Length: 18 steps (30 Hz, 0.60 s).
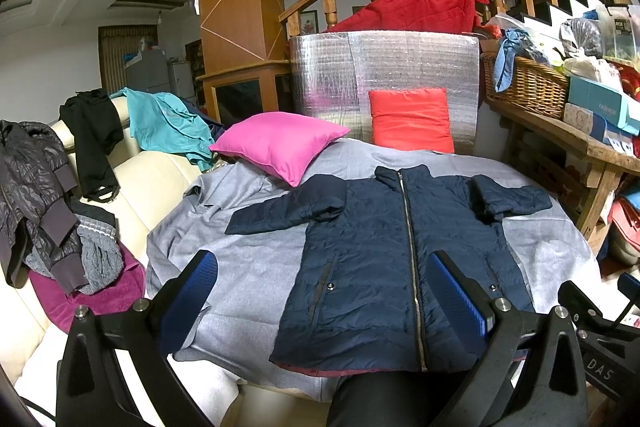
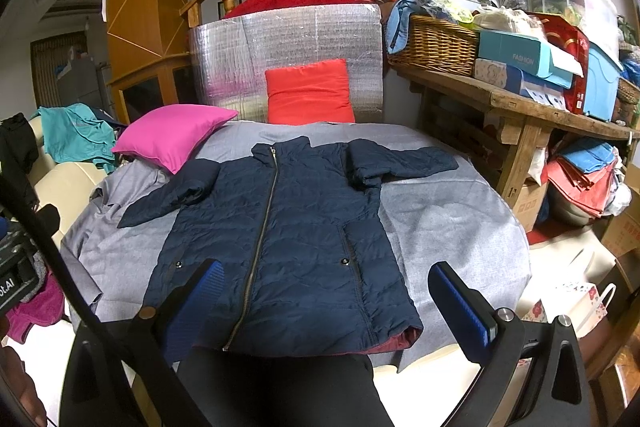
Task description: Fold large clothes
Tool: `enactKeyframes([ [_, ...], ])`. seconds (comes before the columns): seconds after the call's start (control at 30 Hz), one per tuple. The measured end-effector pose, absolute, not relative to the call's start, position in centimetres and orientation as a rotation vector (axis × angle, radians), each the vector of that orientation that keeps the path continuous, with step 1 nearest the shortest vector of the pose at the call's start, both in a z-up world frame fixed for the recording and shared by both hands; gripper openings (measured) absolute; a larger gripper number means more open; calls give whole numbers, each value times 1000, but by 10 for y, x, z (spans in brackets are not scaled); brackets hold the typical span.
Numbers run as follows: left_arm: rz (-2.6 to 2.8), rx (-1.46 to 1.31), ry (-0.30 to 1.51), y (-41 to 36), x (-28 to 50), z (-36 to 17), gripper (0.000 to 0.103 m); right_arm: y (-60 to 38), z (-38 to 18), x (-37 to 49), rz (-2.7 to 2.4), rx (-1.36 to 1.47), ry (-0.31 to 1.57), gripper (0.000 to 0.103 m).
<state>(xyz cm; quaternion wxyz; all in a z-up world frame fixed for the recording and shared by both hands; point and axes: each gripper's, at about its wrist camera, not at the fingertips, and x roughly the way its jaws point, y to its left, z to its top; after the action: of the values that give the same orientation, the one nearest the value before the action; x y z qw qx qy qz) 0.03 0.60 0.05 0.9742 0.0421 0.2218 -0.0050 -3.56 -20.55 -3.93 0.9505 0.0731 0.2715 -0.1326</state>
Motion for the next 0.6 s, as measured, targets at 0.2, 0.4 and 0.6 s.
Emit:
enactKeyframes([
  [0.2, -9, 89, 448, 5, 0, 1, 103, -205, -41, -33, -269, 147, 556, 103],
  [0.4, -12, 92, 451, 3, 1, 2, 103, -205, -43, -31, -271, 149, 558, 103],
  [0.6, -13, 92, 462, 2, 5, -1, 103, -209, -45, -31, -276, 158, 561, 103],
])
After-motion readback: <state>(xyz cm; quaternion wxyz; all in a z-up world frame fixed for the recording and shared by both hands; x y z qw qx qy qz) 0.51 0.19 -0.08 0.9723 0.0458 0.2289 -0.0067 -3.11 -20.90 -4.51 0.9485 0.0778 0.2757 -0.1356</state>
